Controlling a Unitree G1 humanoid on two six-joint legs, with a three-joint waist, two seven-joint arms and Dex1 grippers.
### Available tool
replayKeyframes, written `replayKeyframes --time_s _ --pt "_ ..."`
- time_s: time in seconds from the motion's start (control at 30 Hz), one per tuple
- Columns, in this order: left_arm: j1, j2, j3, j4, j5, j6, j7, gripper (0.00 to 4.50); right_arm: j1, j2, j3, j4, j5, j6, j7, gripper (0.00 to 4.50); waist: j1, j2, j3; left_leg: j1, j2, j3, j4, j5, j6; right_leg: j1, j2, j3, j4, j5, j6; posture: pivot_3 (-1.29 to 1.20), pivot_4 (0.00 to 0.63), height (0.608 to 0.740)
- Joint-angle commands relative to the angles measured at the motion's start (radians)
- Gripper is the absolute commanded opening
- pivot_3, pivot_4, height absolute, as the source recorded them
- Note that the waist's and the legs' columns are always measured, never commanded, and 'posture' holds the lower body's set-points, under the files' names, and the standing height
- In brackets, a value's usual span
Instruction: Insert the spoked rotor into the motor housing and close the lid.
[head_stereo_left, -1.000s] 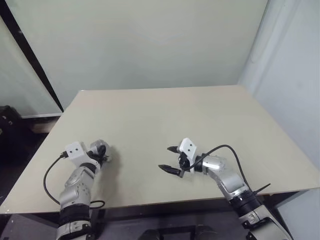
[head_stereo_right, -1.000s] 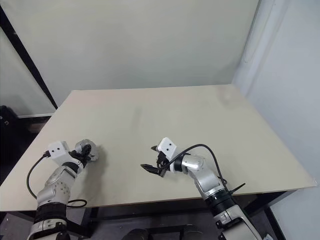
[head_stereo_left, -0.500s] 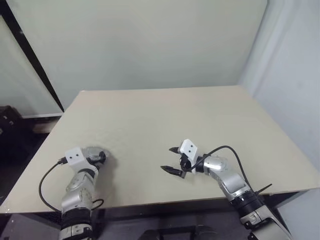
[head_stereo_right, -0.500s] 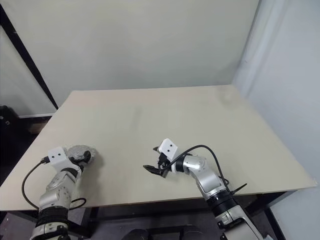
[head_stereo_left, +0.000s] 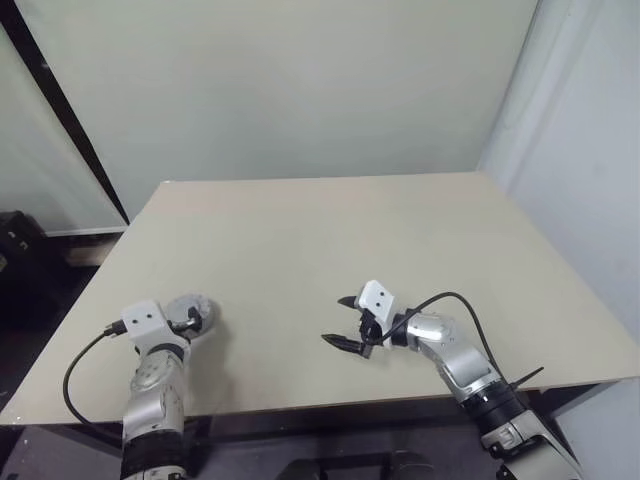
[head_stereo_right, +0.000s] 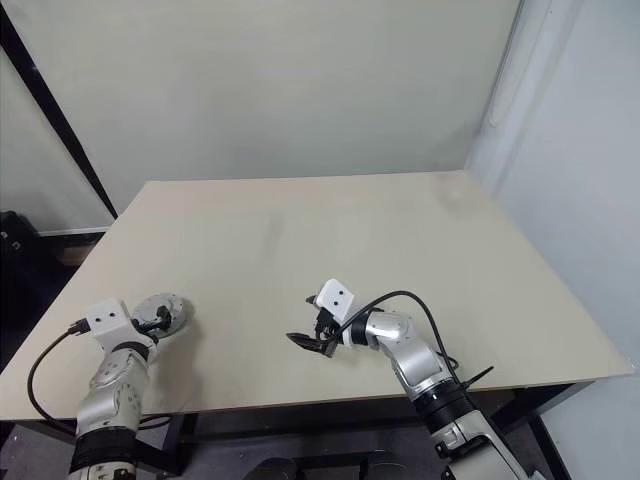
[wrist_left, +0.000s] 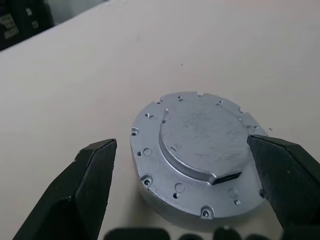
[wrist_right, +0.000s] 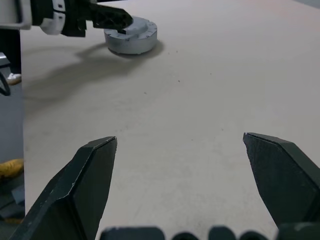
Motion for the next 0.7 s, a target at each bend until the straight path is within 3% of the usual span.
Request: replayKeyframes --time_s 0.03,0.3,0.47,0.7 --pt "0.025 0.031 -0.064 -0.179 0.031 -0.033 -0.083 4.47 -0.012 -0.005 -0.046 -0.040 0.017 0.002 -0.015 4.41 0.001 0.000 0.000 0.000 0.000 0.000 0.000 0.000 0.000 0.000 0.000 0.000 0.000 0.000 0.000 0.00 0.000 0.740" --pt "0.083 0.162 -0.299 -0.551 -0.087 0.233 -0.432 4.47 0.045 -0.084 -0.222 -0.175 0.120 0.141 -0.052 4.41 0.007 0.001 0.000 -0.001 -0.001 0.002 0.001 0.000 0.000 0.000 -0.001 0.001 0.000 -0.001 -0.002 0.00 0.000 0.740" --pt "0.058 0.160 -0.361 -0.566 -0.082 0.297 -0.469 4.47 0.106 -0.141 -0.302 -0.248 0.152 0.200 -0.075 4.41 0.003 0.002 0.001 0.000 0.002 0.002 0.001 0.000 0.000 0.000 0.001 0.001 0.000 -0.001 -0.002 0.00 0.000 0.740" --pt "0.047 0.131 -0.357 -0.547 -0.073 0.313 -0.456 4.47 0.129 -0.147 -0.312 -0.265 0.157 0.214 -0.101 4.41 -0.006 0.002 0.001 0.000 0.004 0.003 0.002 0.000 0.000 0.000 0.003 0.001 0.000 -0.002 -0.003 0.00 0.000 0.740"
